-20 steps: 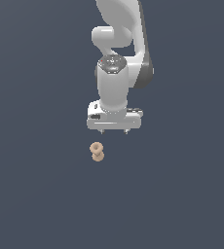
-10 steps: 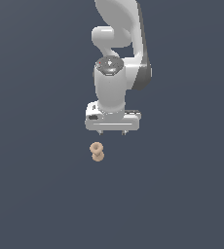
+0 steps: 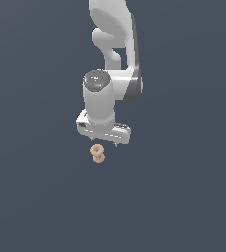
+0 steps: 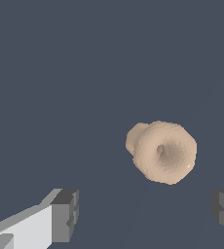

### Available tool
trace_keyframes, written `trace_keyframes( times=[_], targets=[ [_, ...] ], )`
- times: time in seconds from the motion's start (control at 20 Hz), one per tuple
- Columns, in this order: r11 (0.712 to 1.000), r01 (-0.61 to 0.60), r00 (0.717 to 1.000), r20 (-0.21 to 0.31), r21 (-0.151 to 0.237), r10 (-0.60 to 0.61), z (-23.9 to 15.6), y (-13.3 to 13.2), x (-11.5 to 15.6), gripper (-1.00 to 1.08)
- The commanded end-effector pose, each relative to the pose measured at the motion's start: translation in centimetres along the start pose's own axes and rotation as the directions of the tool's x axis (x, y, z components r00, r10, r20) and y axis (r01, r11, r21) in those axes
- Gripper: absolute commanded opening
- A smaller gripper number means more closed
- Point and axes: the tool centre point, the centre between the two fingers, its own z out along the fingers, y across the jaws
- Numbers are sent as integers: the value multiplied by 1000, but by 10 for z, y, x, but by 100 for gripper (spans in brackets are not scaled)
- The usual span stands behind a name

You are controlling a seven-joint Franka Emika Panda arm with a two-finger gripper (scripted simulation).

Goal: Pick up the object and move it to a goal position.

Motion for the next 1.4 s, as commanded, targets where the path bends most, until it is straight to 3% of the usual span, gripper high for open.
trace_keyframes(
  times=[0.0, 0.45, 0.75, 1.35],
  targets=[
    [998, -62, 998, 2, -6, 62, 8, 11, 7, 100],
    [984, -176, 984, 3, -18, 176, 22, 31, 19, 100],
    [985, -174, 985, 3, -18, 174, 26, 31, 18, 100],
    [984, -179, 984, 3, -19, 180, 73, 32, 18, 100]
  ],
)
